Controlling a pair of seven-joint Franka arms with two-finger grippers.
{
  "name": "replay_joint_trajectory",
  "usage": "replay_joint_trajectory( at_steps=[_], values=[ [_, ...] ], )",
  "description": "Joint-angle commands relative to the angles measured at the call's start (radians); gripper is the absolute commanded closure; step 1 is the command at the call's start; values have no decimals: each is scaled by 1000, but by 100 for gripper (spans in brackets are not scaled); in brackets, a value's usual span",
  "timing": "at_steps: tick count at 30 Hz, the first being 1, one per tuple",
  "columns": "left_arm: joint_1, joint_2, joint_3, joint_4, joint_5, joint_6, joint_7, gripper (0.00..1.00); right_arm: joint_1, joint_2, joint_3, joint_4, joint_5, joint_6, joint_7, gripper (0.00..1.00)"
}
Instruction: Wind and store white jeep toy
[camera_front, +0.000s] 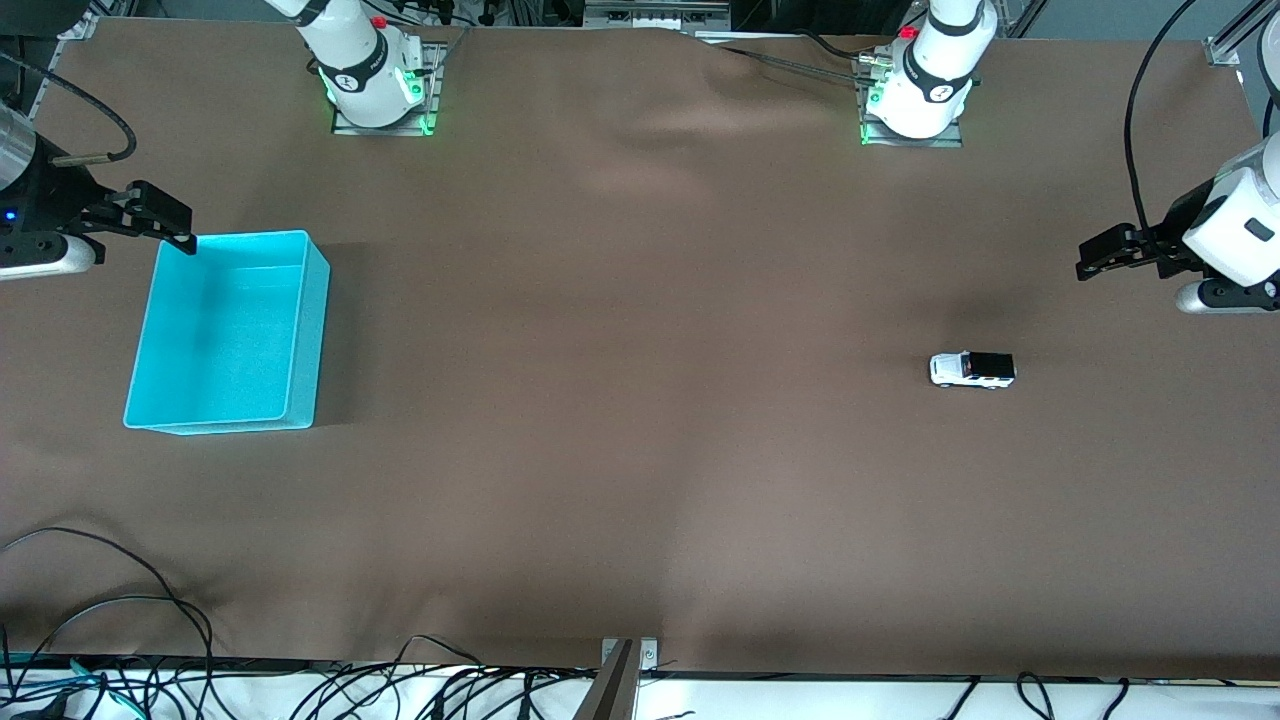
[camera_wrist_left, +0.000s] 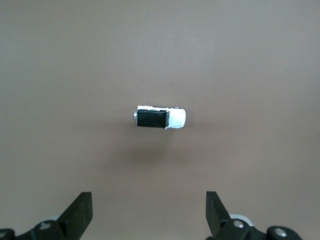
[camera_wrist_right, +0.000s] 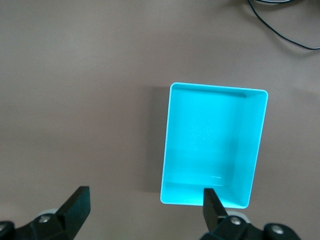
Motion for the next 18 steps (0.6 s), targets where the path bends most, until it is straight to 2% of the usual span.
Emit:
replay_joint_trajectory(
  at_steps=[1, 18],
  values=[
    [9, -11, -6, 2, -12, 6, 19, 0, 2, 2, 5, 21, -4, -1, 7, 0],
    [9, -1, -5, 7, -10, 7, 13, 0, -1, 8, 2, 22, -5, -1, 6, 0]
  ],
)
